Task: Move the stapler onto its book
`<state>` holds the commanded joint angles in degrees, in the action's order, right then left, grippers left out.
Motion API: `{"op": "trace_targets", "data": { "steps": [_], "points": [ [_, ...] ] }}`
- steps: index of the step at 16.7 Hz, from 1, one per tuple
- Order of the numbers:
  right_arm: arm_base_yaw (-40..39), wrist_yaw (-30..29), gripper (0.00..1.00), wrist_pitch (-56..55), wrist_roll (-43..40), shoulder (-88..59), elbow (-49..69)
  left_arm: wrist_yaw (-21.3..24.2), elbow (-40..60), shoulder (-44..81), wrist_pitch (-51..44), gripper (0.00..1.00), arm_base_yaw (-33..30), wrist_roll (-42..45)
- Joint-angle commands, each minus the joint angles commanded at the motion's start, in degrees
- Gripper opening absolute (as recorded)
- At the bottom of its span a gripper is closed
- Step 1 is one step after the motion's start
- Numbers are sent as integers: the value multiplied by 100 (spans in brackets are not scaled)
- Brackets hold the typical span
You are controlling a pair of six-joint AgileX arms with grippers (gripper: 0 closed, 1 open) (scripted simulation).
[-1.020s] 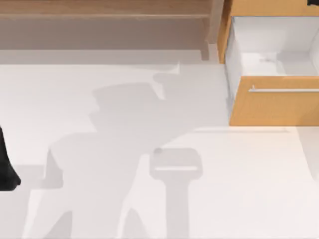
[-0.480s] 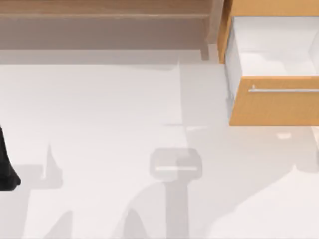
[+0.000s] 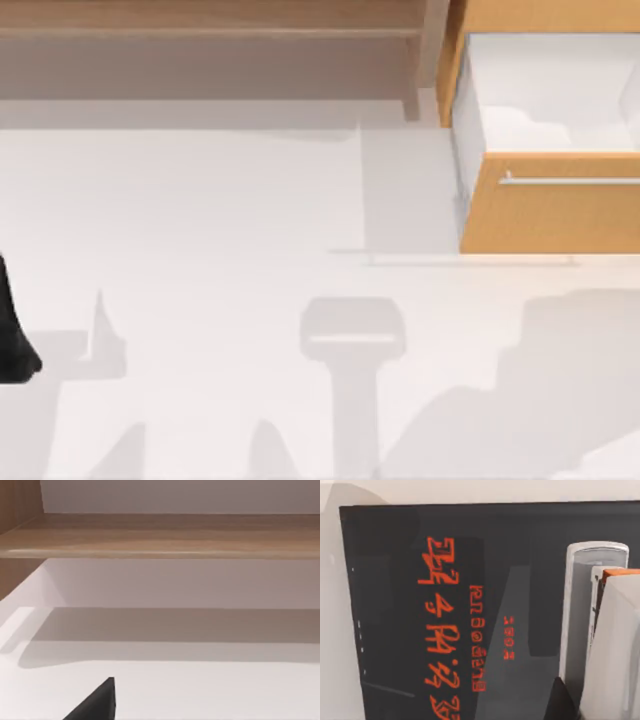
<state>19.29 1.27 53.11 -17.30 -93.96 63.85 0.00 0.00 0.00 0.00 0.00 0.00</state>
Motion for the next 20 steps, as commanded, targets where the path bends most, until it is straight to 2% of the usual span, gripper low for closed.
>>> {"op": "trace_targets", "data": {
  "steps": [8,14,18,20],
  "points": [
    [-7,-22,0,-59,-115,-21,-136,0,0,0,0,100,0,0],
    [7,-28,0,-707,-110,-292,-516,0,0,0,0,100,0,0],
    [8,-29,0,-743,-110,-308,-537,0,0,0,0,100,0,0],
    [8,-29,15,-743,-110,-308,-537,0,0,0,0,100,0,0]
  ]
}}
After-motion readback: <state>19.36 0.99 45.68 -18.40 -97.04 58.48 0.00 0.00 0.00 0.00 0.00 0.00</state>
